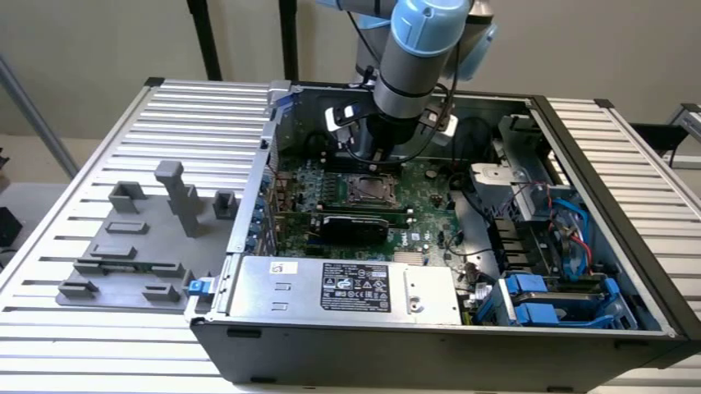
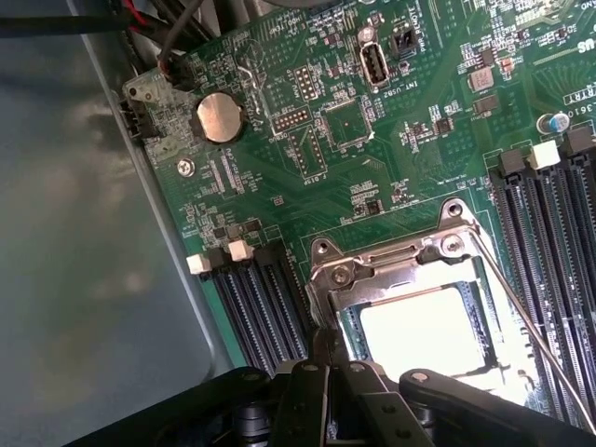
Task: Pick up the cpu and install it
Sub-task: 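Install the first cpu locking lever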
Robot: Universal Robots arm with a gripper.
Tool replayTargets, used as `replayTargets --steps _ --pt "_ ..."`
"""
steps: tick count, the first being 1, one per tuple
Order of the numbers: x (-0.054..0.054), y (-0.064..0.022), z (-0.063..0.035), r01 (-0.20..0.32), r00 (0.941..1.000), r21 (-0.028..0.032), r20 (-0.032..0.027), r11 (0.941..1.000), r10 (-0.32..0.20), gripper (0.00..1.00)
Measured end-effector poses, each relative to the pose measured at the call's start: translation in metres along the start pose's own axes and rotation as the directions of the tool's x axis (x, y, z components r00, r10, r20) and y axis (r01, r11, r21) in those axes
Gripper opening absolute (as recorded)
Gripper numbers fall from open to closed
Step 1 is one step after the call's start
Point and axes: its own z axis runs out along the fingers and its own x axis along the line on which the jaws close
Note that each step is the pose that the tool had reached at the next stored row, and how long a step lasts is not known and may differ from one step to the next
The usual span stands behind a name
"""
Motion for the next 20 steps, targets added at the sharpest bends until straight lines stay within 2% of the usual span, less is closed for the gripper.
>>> replayTargets --steps 8,11,15,20 --pt "-0.001 -0.0119 -0.0021 0.0 1.0 0.0002 0.0004 1.0 0.0 0.11" --pt "0.005 -0.0141 -0.0005 0.0 1.0 0.0003 -0.0004 1.0 0.0 0.11" --pt "0.005 -0.0159 -0.0027 0.0 1.0 0.0002 0.0003 1.0 0.0 0.11" --pt "0.0 -0.0323 -0.0086 0.0 1.0 0.0003 0.0004 1.0 0.0 0.11"
